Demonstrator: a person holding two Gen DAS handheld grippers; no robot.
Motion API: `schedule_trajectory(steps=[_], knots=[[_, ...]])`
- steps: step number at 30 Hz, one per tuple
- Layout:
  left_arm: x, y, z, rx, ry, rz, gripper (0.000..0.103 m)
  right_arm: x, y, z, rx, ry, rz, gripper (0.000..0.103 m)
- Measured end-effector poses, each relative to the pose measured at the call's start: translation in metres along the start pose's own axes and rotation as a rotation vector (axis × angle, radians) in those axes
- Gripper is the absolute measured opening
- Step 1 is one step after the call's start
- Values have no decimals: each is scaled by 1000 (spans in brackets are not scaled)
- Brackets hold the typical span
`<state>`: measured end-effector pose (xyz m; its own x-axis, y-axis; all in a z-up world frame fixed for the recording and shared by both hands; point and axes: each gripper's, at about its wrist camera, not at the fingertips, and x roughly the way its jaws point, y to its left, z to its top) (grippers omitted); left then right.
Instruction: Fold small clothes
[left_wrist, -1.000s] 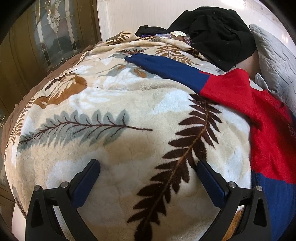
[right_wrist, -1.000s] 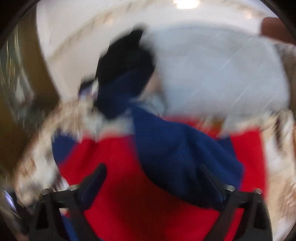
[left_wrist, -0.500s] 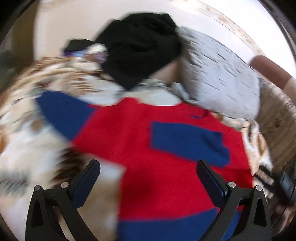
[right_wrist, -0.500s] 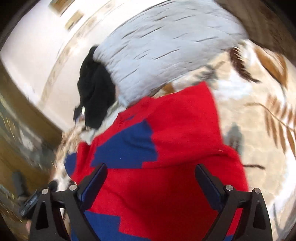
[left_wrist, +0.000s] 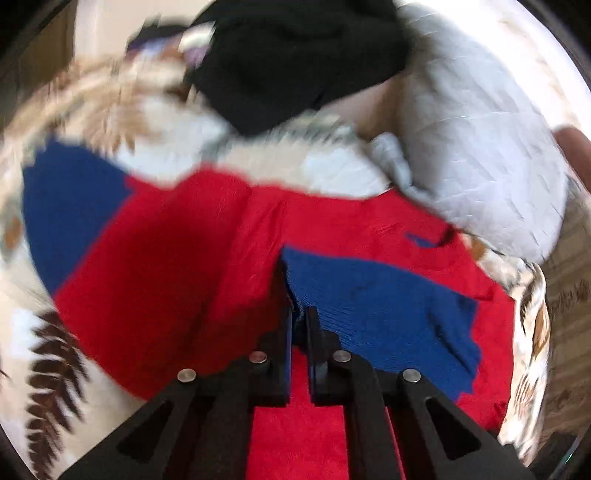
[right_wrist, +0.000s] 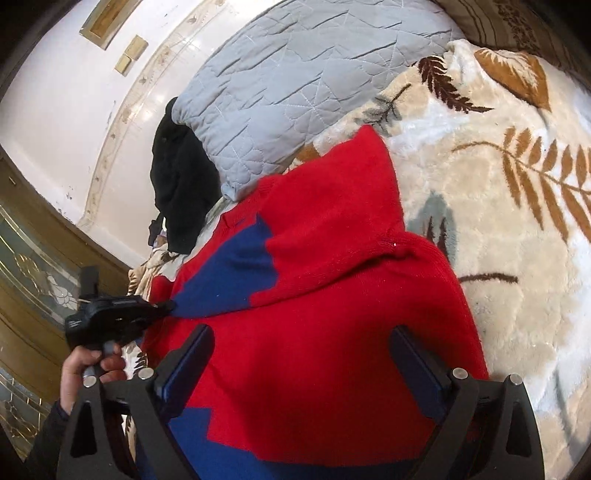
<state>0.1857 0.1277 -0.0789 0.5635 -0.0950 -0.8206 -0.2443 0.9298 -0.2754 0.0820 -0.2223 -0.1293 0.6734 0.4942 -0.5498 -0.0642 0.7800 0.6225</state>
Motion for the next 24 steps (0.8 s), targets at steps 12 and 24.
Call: schedule_trajectory(steps=[12,24], knots=[[6,26,-42,69,-12,109,10,-33,-3,40,84,-98,24,100],[9,22,-46,131,-50,106,10,42,10,108,-228,99,-411,11]])
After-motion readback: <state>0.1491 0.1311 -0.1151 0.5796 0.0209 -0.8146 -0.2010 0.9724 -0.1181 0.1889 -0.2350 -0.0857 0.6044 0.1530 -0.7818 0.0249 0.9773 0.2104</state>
